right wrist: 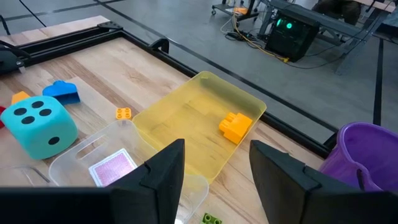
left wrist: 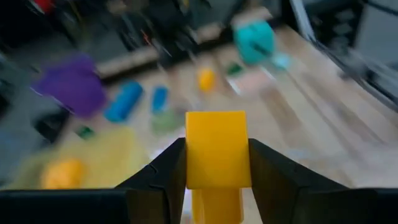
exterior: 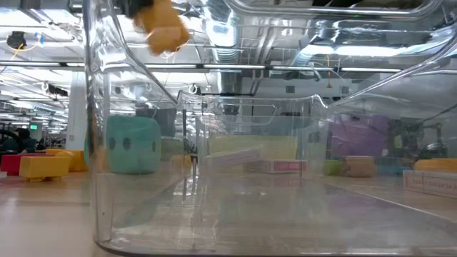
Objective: Pick & Place Toys
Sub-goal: Put the yellow game piece into the yellow bin
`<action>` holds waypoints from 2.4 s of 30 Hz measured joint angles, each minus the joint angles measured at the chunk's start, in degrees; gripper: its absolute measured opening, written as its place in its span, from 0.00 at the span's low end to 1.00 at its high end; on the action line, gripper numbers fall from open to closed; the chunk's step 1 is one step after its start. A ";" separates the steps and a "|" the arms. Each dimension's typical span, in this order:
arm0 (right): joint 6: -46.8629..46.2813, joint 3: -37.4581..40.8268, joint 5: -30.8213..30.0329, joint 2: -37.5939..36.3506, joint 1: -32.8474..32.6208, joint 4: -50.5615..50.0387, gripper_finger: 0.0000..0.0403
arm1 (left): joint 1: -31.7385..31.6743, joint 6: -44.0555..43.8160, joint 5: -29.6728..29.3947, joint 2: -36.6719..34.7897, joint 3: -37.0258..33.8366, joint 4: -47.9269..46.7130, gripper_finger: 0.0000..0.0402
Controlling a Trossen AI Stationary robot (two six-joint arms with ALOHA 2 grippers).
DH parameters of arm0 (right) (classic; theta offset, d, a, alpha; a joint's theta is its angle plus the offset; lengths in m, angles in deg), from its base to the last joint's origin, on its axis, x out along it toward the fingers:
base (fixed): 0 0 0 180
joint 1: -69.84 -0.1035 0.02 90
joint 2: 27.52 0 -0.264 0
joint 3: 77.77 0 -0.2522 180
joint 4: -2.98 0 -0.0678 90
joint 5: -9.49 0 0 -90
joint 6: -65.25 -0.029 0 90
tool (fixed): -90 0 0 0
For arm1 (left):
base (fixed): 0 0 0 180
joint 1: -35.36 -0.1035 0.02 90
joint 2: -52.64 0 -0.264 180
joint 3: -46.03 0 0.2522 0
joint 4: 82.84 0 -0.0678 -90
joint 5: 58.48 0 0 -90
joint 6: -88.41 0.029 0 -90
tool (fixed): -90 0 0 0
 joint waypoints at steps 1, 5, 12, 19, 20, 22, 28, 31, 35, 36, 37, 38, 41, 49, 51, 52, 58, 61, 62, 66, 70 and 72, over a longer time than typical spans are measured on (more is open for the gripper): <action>0.01 0.00 0.00 0.00 0.00 0.00 0.43 | -1.15 1.54 -0.03 -0.27 0.00 1.89 0.35; 0.02 0.00 0.00 0.00 0.02 -0.04 0.43 | -6.92 7.25 1.25 0.98 0.00 9.39 0.35; 0.02 0.00 0.00 0.00 0.02 -0.34 0.43 | -22.81 9.42 13.80 9.42 -0.02 19.09 0.35; 0.21 0.00 0.00 0.00 0.04 -0.60 0.43 | -39.07 7.37 26.21 20.31 1.24 28.73 0.35; 0.21 0.00 0.00 0.00 0.04 -0.64 0.43 | -41.19 6.69 27.94 21.93 2.12 28.85 0.35; 0.31 0.00 -0.02 0.00 0.04 -0.68 0.43 | -44.56 6.29 30.83 25.29 4.62 29.19 0.35; 0.48 0.00 -0.04 0.00 0.44 -0.68 0.43 | -50.68 6.34 36.42 33.81 14.31 24.19 0.35; 0.48 0.00 -0.07 0.00 0.48 -0.67 0.43 | -53.14 6.56 40.31 37.13 20.67 17.39 0.35; 0.48 0.00 -0.07 0.00 0.48 -0.67 0.43 | -56.31 7.51 45.97 41.07 28.30 7.30 0.35; 0.48 0.00 -0.07 0.00 0.48 -0.67 0.43 | -57.01 8.25 46.50 41.96 29.91 5.15 0.35; 0.50 0.00 -0.09 0.00 0.48 -0.67 0.43 | -57.80 9.32 46.68 42.85 31.24 2.62 0.35; 0.50 0.00 -0.09 0.00 0.48 -0.70 0.43 | -58.47 10.34 46.77 43.86 32.39 0.79 0.35; 0.62 0.00 -0.12 0.00 0.48 -0.70 0.43 | -60.81 11.26 47.45 46.41 34.54 -2.12 0.35; 0.63 0.00 -0.29 0.00 0.48 -0.67 0.43 | -65.76 12.10 51.77 50.39 36.28 -2.20 0.35; 0.63 0.00 -0.44 0.00 0.71 -0.68 0.43 | -66.12 12.13 53.24 51.18 36.28 -2.06 0.35; 0.63 0.00 -0.44 0.00 0.86 -0.68 0.43 | -66.12 12.13 53.32 51.64 36.28 -1.94 0.35; 0.63 0.00 -0.36 0.00 1.71 -0.70 0.43 | -65.84 12.49 53.38 54.58 36.28 -1.01 0.35; 0.63 0.00 -0.28 0.00 1.72 -0.70 0.43 | -65.84 12.70 53.37 54.96 36.28 -0.41 0.35; 0.63 0.00 -0.26 0.00 1.70 -0.72 0.43 | -65.84 12.76 53.39 54.96 36.28 -0.41 0.35; 0.94 0.00 -0.24 0.00 1.70 -0.66 0.43 | -65.84 12.82 53.30 54.96 36.28 -0.41 0.35; 1.55 0.00 -0.23 0.00 1.70 -0.47 0.43 | -65.84 12.89 53.22 54.96 36.28 -0.33 0.35; 1.55 0.00 -0.23 0.00 1.70 -0.41 0.43 | -65.84 12.89 53.22 54.96 36.28 0.15 0.36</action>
